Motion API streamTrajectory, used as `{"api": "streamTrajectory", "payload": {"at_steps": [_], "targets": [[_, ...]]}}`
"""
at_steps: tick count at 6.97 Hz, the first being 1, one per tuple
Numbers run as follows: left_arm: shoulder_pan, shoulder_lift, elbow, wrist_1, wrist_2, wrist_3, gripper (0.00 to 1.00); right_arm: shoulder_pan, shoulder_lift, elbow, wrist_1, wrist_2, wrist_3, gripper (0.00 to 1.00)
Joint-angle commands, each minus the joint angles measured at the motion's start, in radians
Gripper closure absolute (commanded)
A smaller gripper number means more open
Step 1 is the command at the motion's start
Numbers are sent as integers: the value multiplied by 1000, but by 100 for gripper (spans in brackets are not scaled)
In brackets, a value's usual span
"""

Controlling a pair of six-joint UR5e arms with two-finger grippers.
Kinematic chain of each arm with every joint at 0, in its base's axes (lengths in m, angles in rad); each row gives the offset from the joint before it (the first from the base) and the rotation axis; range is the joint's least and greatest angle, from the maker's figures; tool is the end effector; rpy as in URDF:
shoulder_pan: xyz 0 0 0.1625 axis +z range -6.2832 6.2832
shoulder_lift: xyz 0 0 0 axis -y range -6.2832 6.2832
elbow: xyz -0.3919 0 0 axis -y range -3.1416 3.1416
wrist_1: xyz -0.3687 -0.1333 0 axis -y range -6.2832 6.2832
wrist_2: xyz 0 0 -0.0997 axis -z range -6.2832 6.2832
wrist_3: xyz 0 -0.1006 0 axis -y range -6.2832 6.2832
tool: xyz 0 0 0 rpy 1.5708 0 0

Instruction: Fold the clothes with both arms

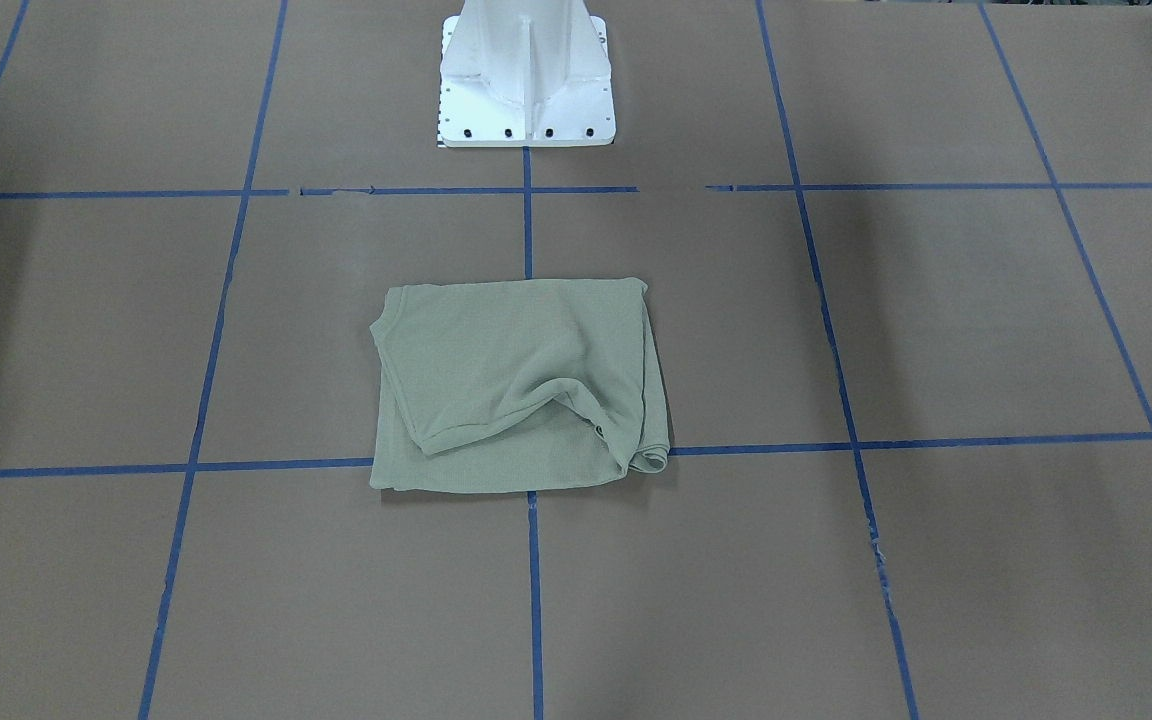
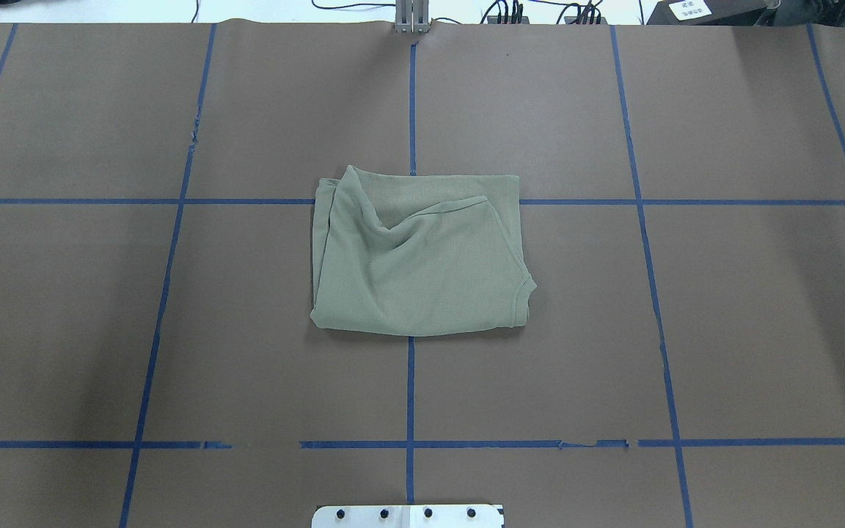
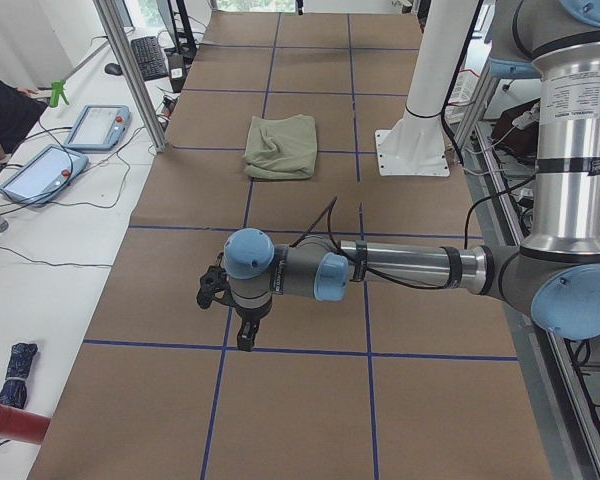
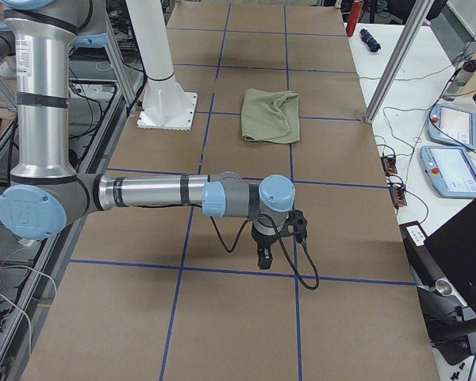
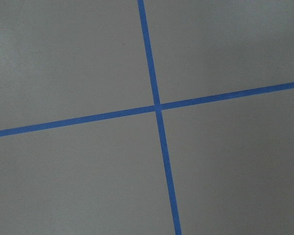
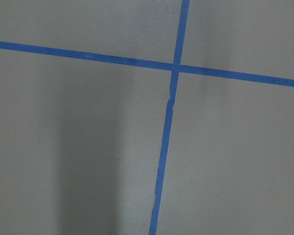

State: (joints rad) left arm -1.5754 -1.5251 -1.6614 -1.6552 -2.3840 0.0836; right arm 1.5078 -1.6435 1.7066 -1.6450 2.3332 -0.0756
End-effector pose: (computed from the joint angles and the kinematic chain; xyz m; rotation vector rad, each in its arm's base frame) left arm -0.0623 -0.4579 0.5931 0.1579 0.8064 0.1271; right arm 0.0361 -0.4415 0.6040 -0.0058 -0.7630 -0.1276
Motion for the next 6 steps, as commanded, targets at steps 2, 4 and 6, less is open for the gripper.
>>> {"api": "streamTrajectory", "payload": {"at_steps": [2, 4, 6], "targets": [[0, 2, 0, -1, -1, 1, 0, 49, -59, 22, 1, 27, -3, 0], [0, 2, 0, -1, 38, 1, 0, 72, -67, 11, 1, 46, -3, 0], [0, 2, 0, 2, 40, -103, 0, 75, -72, 13, 1, 46, -3, 0]]}}
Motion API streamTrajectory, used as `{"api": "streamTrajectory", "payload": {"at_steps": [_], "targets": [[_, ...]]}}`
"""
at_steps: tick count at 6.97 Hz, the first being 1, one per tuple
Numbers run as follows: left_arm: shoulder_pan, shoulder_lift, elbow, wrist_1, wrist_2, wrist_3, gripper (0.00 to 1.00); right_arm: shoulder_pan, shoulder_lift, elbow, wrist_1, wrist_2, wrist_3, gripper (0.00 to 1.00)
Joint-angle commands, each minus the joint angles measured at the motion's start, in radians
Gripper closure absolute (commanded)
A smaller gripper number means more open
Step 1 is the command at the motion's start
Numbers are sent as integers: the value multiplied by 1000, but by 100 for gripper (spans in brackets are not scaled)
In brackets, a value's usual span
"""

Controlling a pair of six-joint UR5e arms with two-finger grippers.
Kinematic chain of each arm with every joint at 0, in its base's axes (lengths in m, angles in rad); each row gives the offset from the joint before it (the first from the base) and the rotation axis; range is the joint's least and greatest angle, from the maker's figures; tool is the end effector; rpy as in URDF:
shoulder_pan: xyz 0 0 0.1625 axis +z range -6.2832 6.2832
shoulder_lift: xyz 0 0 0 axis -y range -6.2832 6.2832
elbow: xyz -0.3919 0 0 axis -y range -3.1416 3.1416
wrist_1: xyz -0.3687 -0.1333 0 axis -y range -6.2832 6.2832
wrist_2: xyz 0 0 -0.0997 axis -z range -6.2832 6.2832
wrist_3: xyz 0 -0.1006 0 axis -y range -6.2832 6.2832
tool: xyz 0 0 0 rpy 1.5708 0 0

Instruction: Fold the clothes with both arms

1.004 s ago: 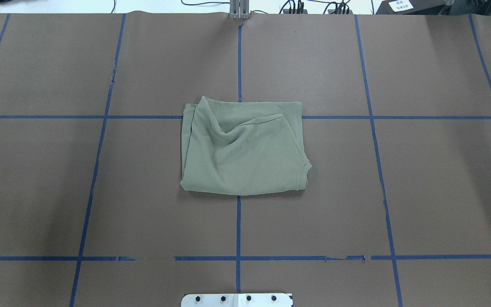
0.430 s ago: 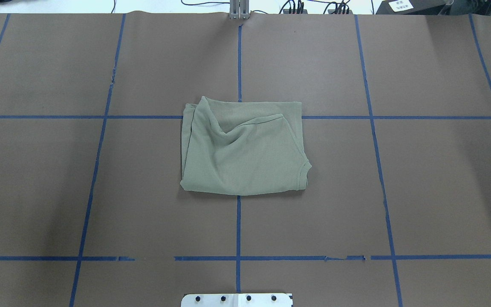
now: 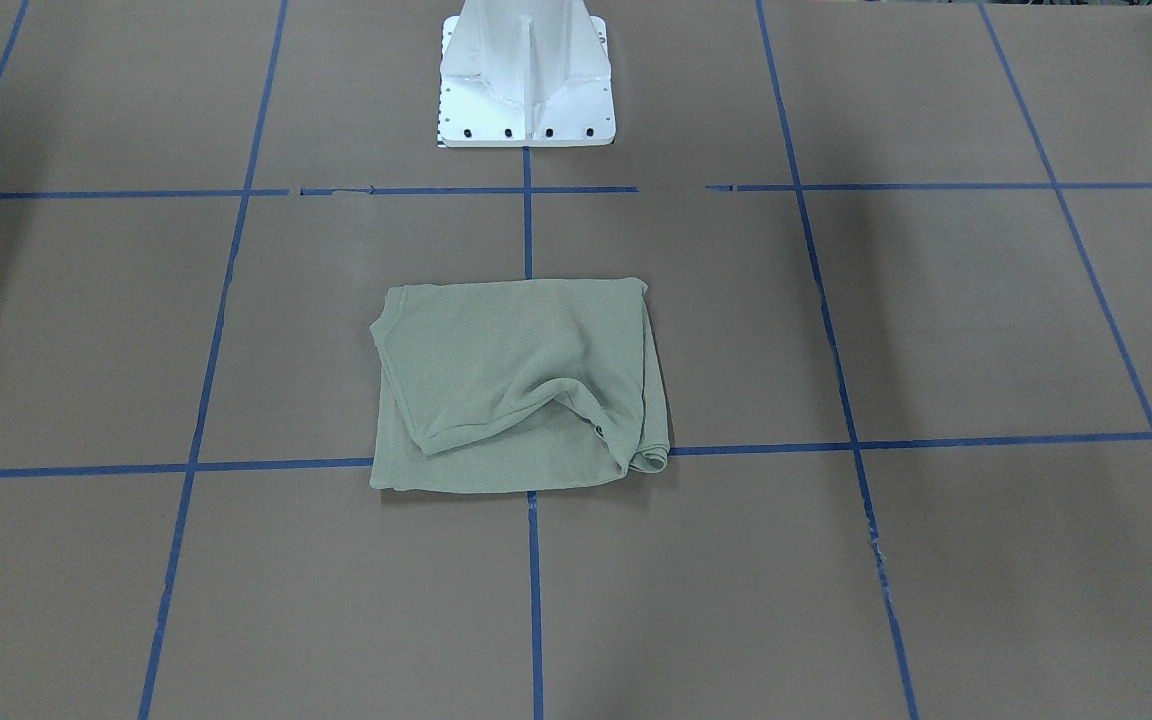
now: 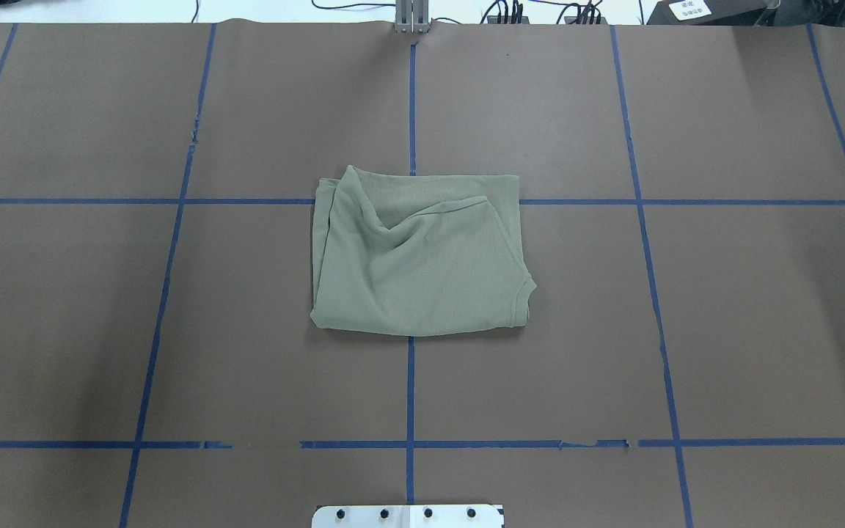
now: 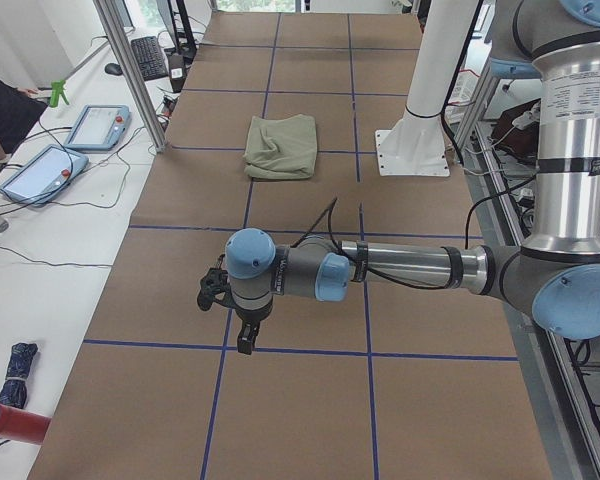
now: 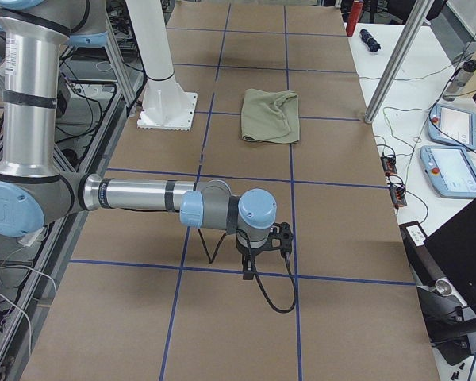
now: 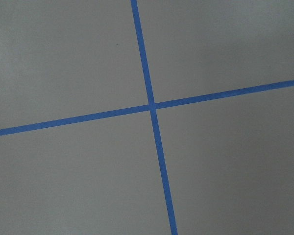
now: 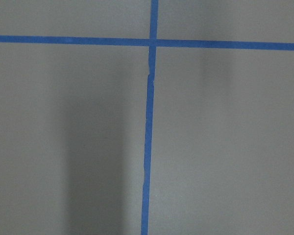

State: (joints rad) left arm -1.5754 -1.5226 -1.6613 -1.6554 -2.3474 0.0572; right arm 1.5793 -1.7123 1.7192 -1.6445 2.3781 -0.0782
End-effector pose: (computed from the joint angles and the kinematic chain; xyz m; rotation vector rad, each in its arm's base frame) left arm -0.0649 -0.4572 0.5969 0.1444 0.7717 0.0991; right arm 0.0641 -0.4077 0.6240 -0.0281 -0.8090 -0.0389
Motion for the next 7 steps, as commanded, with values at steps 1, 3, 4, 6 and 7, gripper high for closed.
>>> {"api": "streamTrajectory", "payload": {"at_steps": [1, 3, 4, 6, 7], "targets": [[0, -2, -8, 0, 4, -197, 0, 4, -3, 0, 0, 1, 0, 0], [0, -4, -8, 0, 4, -234, 0, 4, -3, 2, 0, 1, 0, 0], [0, -4, -8, 0, 4, -234, 0, 4, -3, 5, 0, 1, 2, 0], [2, -5, -8, 0, 2, -234, 0, 4, -3, 7, 0, 1, 0, 0], [2, -5, -8, 0, 2, -234, 0, 4, -3, 7, 0, 1, 0, 0]]}}
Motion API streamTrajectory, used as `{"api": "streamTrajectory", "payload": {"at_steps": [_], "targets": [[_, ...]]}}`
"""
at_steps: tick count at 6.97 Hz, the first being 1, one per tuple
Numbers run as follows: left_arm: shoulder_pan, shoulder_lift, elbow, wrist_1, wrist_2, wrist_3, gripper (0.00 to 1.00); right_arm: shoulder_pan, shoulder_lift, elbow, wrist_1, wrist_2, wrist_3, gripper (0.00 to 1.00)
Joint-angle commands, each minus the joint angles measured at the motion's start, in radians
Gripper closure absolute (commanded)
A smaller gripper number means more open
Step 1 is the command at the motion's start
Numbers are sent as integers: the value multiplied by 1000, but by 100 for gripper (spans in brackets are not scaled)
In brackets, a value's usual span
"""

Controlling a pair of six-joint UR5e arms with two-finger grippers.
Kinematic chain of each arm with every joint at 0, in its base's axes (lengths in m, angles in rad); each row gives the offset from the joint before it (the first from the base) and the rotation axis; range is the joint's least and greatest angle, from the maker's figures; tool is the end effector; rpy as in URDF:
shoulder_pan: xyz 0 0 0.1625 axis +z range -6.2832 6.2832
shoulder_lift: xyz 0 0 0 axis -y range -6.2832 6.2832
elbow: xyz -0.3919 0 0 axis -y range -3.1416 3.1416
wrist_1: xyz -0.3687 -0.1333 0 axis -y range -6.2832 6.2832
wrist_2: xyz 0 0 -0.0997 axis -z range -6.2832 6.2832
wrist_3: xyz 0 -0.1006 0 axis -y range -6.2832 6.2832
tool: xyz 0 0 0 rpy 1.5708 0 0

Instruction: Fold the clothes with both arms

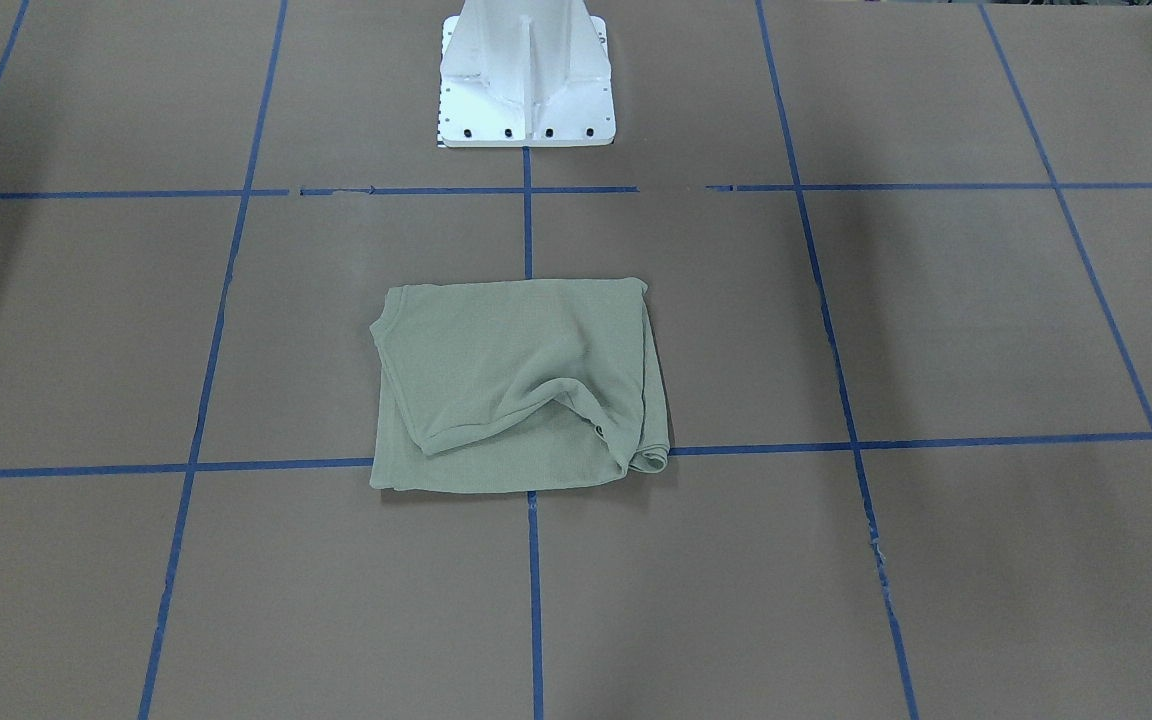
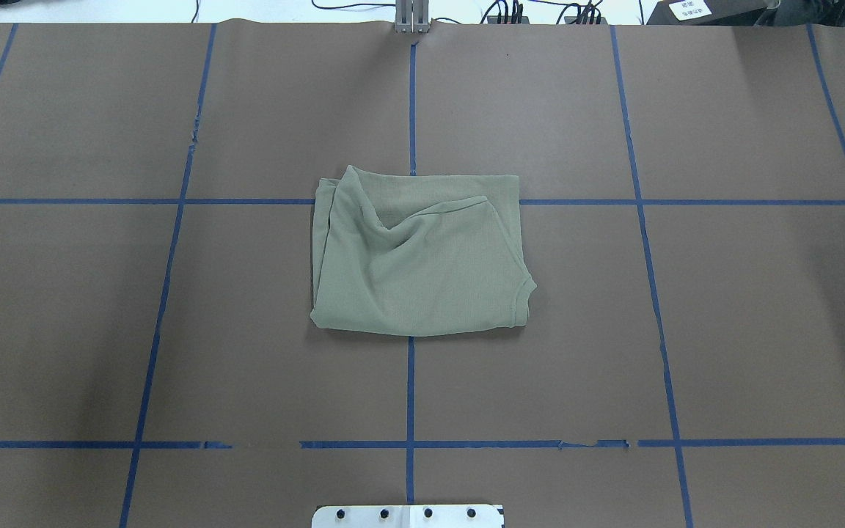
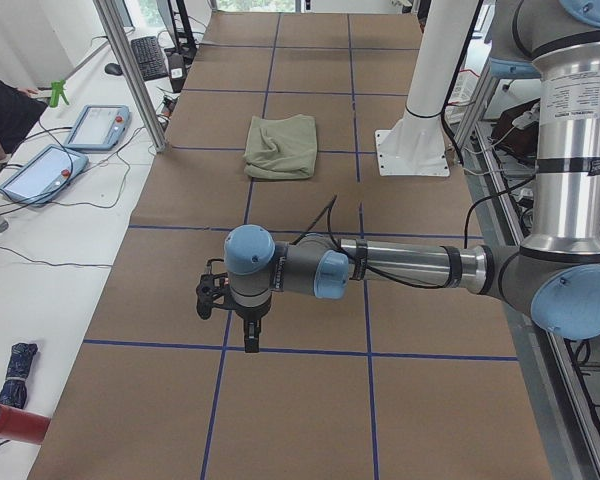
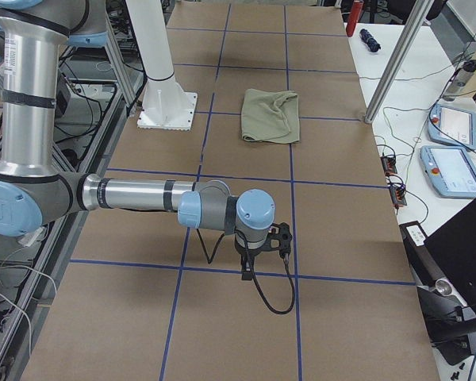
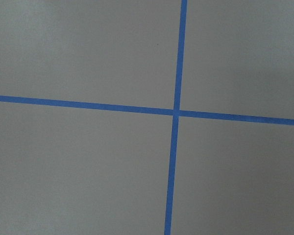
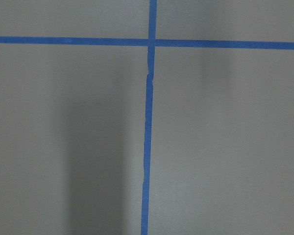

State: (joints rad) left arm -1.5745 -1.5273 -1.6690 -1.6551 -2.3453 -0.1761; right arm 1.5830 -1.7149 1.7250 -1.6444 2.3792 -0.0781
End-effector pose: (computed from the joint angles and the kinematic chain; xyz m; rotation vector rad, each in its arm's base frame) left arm -0.0646 -0.4596 0.5913 0.0650 0.7821 -0.1167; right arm 0.0655 -0.4067 0.6223 -0.0235 -0.8100 -0.0366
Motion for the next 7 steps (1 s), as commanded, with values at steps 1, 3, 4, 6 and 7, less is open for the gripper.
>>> {"api": "streamTrajectory", "payload": {"at_steps": [1, 3, 4, 6, 7], "targets": [[1, -2, -2, -2, 0, 3, 0, 0, 1, 2, 0, 3, 0, 0], [1, -5, -2, 0, 3, 7, 0, 2, 9, -1, 2, 5, -82, 0], [1, -7, 0, 0, 3, 7, 0, 6, 2, -2, -1, 5, -171, 0], [1, -5, 2, 0, 3, 7, 0, 17, 6, -8, 0, -8, -119, 0], [1, -4, 2, 0, 3, 7, 0, 17, 11, -2, 2, -9, 53, 0]]}}
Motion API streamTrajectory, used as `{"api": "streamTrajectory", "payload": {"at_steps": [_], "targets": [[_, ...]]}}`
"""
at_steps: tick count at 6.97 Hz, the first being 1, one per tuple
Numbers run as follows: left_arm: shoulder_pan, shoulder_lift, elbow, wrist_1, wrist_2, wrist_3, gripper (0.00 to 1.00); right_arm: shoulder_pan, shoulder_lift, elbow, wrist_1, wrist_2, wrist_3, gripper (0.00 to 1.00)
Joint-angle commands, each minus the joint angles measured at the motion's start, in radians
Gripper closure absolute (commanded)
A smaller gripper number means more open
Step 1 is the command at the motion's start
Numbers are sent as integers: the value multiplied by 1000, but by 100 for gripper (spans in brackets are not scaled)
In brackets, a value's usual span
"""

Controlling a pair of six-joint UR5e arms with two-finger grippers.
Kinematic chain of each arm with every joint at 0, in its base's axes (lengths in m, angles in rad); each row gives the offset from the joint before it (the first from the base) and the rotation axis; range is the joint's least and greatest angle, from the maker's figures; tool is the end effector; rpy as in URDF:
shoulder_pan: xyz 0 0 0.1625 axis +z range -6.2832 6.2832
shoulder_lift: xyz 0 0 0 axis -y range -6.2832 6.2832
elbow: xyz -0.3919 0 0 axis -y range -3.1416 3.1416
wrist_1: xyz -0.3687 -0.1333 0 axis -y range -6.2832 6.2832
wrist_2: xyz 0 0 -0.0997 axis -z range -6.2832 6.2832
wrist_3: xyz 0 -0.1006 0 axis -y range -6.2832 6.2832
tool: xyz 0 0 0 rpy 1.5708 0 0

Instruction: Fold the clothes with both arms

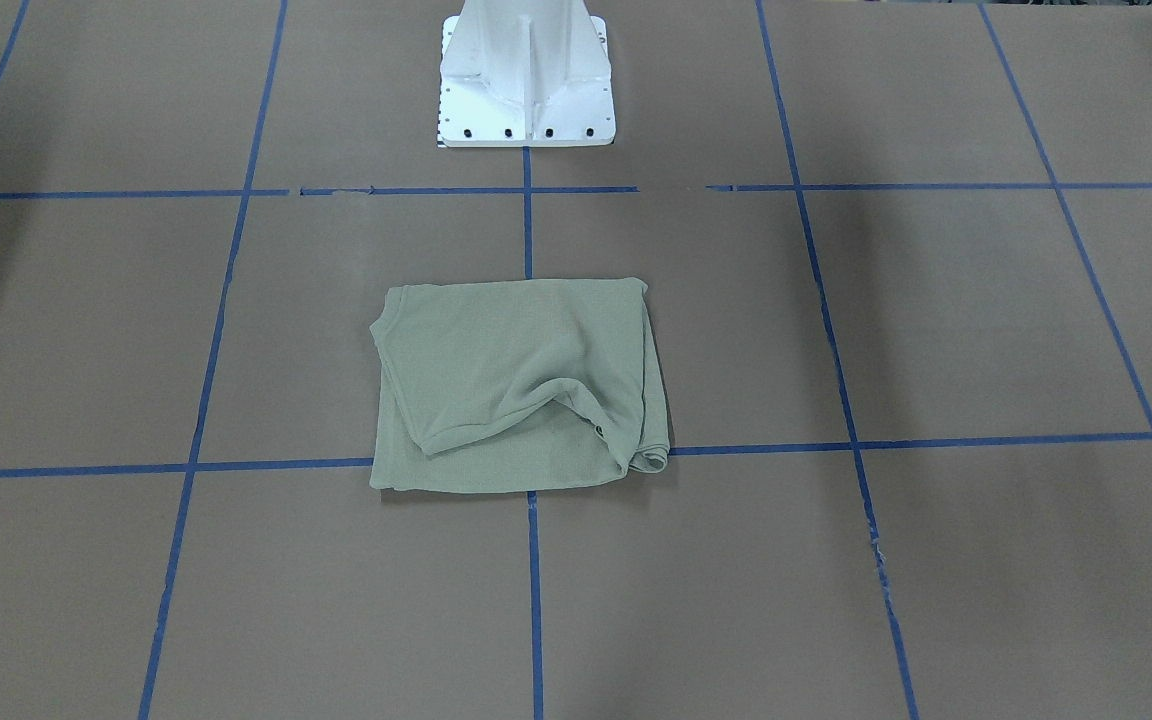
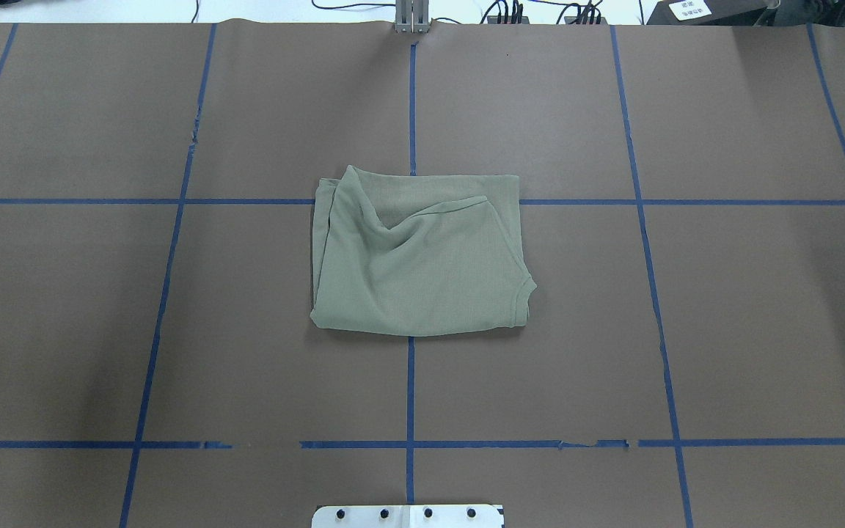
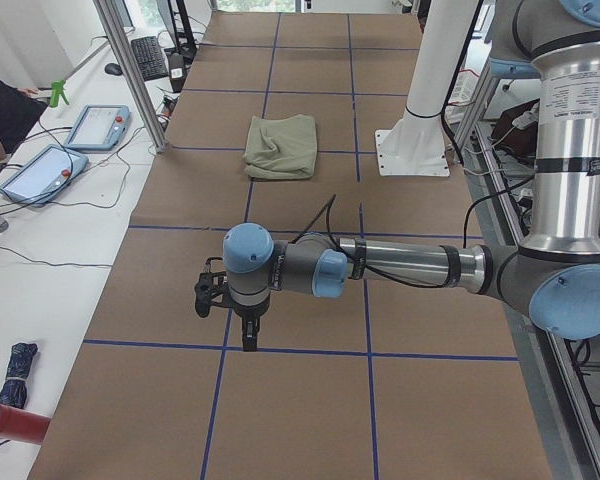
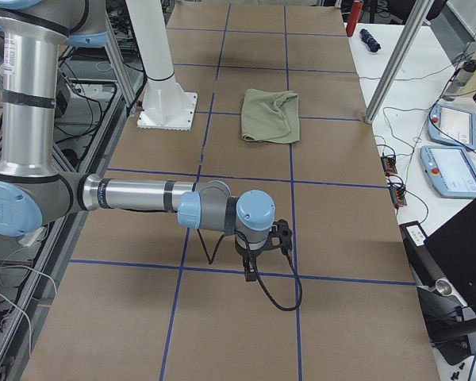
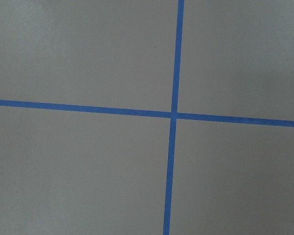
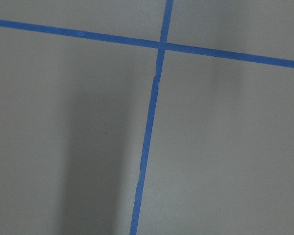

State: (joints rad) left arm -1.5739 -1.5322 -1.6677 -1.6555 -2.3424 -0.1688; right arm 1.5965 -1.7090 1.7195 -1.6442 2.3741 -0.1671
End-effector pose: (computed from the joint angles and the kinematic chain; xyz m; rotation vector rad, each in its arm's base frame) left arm -0.0646 -0.4617 0.5898 0.0717 0.7792 -0.1079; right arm 0.0714 -0.4081 0.6228 0.0181 -0.8054 -0.1084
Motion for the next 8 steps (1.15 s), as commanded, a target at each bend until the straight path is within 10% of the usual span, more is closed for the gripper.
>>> {"api": "streamTrajectory", "payload": {"at_steps": [1, 8], "targets": [[0, 1, -1, 0, 0, 0, 0, 5, 9, 9, 3, -4, 232, 0], [0, 4, 0, -1, 5, 18, 0, 3, 19, 12, 4, -6, 230, 0]]}}
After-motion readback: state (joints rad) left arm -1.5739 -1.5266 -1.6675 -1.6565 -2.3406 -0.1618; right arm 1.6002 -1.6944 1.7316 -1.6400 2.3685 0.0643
